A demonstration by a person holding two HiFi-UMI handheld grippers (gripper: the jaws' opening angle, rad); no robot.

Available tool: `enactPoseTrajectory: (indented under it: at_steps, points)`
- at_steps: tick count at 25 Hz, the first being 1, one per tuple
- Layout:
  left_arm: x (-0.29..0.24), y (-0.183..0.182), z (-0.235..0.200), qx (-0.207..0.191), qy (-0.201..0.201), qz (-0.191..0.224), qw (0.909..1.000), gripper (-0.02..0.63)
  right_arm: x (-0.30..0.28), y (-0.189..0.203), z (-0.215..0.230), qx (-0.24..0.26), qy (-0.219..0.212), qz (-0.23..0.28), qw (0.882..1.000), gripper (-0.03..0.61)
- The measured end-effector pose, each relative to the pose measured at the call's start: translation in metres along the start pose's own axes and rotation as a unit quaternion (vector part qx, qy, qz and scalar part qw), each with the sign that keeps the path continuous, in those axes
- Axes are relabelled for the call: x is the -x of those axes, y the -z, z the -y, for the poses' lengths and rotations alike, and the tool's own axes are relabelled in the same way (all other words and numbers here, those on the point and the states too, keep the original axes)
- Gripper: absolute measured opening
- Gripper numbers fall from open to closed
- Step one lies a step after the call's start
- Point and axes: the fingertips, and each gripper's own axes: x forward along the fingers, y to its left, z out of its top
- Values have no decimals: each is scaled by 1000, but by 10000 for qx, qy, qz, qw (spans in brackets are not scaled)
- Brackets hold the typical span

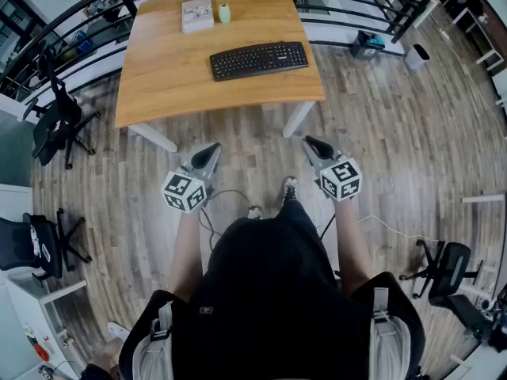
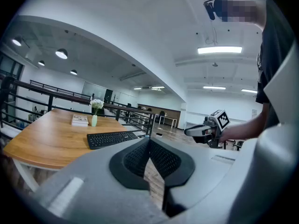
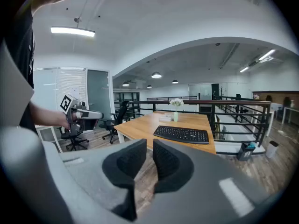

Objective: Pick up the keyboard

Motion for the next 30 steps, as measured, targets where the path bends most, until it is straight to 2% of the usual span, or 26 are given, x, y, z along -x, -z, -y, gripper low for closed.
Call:
enactPoseTrajectory:
  at_steps: [6, 10, 18, 30]
  points:
    - [-13, -1, 3, -11, 53, -36, 10000, 11, -2, 6, 7, 194, 37, -140, 9997, 46]
    - [-22, -5, 6, -26, 115, -57, 9999, 11, 2, 6, 21, 11, 243, -23, 9997, 46]
    - [-33, -6, 10, -21, 153, -100, 9998, 11, 12, 16, 39, -241, 350, -21, 9991, 46]
    - [-68, -16, 5, -32, 52, -136, 9999, 11, -4, 10, 78, -222, 230, -23, 9995, 46]
